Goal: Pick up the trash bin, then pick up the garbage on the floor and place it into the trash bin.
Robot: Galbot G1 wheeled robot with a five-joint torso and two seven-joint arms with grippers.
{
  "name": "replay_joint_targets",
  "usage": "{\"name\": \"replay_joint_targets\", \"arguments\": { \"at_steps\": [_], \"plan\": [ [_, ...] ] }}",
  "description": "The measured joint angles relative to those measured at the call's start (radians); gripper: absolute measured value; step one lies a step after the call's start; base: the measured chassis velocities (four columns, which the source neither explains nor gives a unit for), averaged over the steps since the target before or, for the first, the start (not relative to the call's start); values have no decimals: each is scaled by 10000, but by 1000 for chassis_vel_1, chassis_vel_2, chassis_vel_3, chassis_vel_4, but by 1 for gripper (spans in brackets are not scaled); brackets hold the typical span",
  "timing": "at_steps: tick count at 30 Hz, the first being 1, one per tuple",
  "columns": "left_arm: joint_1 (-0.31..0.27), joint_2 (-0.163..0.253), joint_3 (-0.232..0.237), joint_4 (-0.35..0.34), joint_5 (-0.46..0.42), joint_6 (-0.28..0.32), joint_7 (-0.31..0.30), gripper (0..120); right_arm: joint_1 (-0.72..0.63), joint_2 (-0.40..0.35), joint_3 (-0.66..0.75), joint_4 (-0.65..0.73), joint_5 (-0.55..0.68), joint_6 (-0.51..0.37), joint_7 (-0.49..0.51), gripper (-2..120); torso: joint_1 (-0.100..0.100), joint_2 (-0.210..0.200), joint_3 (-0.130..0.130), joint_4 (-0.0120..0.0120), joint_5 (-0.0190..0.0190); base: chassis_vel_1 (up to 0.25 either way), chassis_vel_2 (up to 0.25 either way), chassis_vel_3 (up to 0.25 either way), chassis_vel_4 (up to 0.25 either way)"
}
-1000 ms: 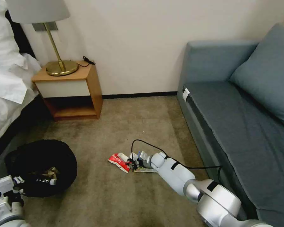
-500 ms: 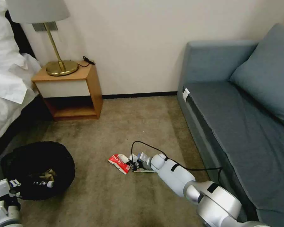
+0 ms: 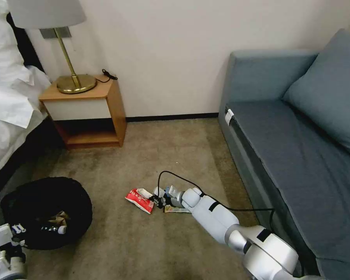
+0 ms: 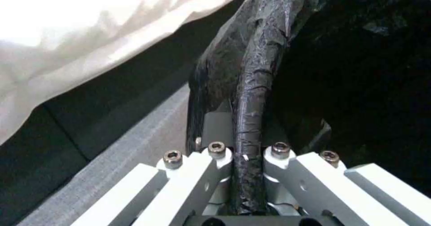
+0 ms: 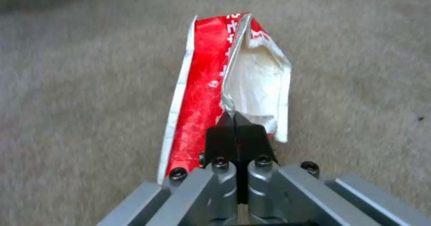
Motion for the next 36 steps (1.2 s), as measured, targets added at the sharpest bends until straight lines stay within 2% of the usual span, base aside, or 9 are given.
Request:
{"name": "replay_joint_targets", "arguments": {
  "at_steps": [8, 10, 11, 12, 16, 17, 21, 27, 36],
  "plan": [
    [-32, 76, 54, 163, 19, -47, 8, 4, -216, -1, 557, 773, 356, 78, -23, 0, 1, 0, 1, 0, 0, 0, 0, 0, 0],
    [-70, 79, 116, 125, 32, -44, 12, 4, -302, -17, 643, 1536, 848, 35, -8, 0, 0, 0, 0, 0, 0, 0, 0, 0, 0],
    [-110, 78, 174, 57, 45, -10, 14, 4, -375, -167, 555, 2373, 1405, -115, 12, 0, 0, 0, 0, 2, 1, 0, 0, 0, 0],
    [-110, 78, 174, 57, 45, -10, 14, 4, -375, -167, 555, 2373, 1405, -115, 12, 0, 0, 0, 0, 2, 1, 0, 0, 0, 0],
    [-327, 103, 446, -224, 94, 300, 26, 4, -645, -686, 148, 4795, 2808, -649, 171, 0, 0, 0, 0, -1, 1, 0, 0, 0, 0],
    [-327, 103, 446, -224, 94, 300, 26, 4, -645, -686, 148, 4795, 2808, -649, 171, 0, 0, 0, 0, -1, 1, 0, 0, 0, 0],
    [-556, 97, 727, -553, 182, 634, 30, 4, -980, -935, -243, 6621, 3354, -1049, 299, 0, 0, 0, 0, 0, 0, 0, 0, 0, 0],
    [-842, 36, 923, -801, 266, 855, 44, 4, -1178, -1097, -824, 7686, 3539, -1297, 388, 0, 0, 0, 0, -2, 0, 0, 0, 0, 0],
    [-846, -40, 1001, -1179, 201, 912, 140, 4, -1205, -935, -1386, 7720, 3482, -1322, 446, 0, 0, 0, 0, -1, 0, 0, 0, 0, 0]
  ]
}}
